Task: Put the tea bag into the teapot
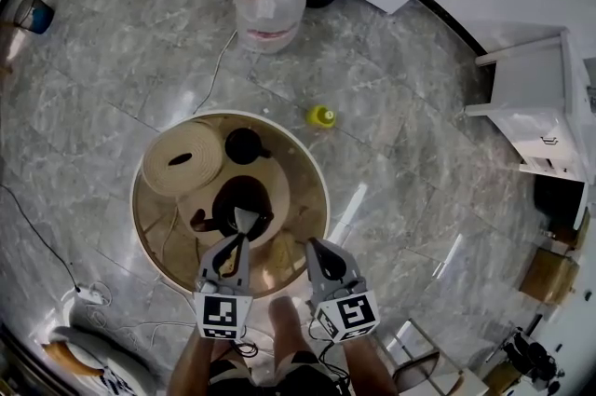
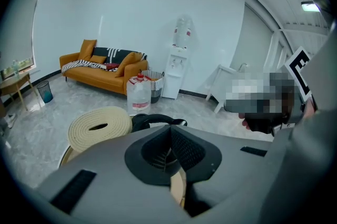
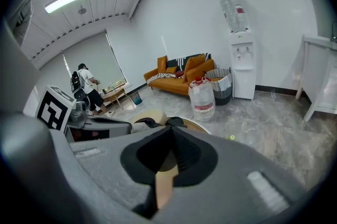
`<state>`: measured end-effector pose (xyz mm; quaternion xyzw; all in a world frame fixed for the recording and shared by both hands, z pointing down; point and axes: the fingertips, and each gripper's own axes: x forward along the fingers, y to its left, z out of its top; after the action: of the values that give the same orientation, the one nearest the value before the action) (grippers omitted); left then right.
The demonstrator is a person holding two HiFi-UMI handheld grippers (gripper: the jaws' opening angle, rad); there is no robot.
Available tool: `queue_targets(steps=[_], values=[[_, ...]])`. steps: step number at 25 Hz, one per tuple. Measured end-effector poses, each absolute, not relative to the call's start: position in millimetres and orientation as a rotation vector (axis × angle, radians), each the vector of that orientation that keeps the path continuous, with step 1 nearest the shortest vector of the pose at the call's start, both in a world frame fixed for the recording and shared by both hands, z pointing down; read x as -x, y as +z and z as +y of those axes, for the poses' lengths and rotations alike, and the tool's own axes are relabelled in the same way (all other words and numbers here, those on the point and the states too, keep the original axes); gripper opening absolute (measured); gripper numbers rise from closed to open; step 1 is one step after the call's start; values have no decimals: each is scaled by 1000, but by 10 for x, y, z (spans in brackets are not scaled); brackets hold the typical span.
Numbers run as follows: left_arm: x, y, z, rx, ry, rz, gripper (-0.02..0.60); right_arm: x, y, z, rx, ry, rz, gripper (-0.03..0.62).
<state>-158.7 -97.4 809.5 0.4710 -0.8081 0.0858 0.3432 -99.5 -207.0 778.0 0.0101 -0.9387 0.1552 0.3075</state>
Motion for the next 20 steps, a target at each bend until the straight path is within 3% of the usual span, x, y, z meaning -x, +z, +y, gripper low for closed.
queue_targets(steps=[11, 12, 13, 14, 20], values=[[1659, 8226, -1030, -1196, 242, -2111, 17, 975, 7901, -2076, -47, 459, -2471, 1], [1665, 8234, -1036, -1197, 232, -2109, 44, 972, 7907, -2073, -47, 459, -2468, 2], [1668, 8244, -1044, -1200, 220, -2102, 126, 968, 7910, -2074, -49, 460, -2467, 2], [1670, 8255, -1052, -1202, 209, -2094, 161, 964, 7910, -2077, -51, 461, -2466, 2], [1690, 8309, -1040, -1187, 206, -2084, 219, 959, 7914, -2061, -50, 468, -2462, 2]])
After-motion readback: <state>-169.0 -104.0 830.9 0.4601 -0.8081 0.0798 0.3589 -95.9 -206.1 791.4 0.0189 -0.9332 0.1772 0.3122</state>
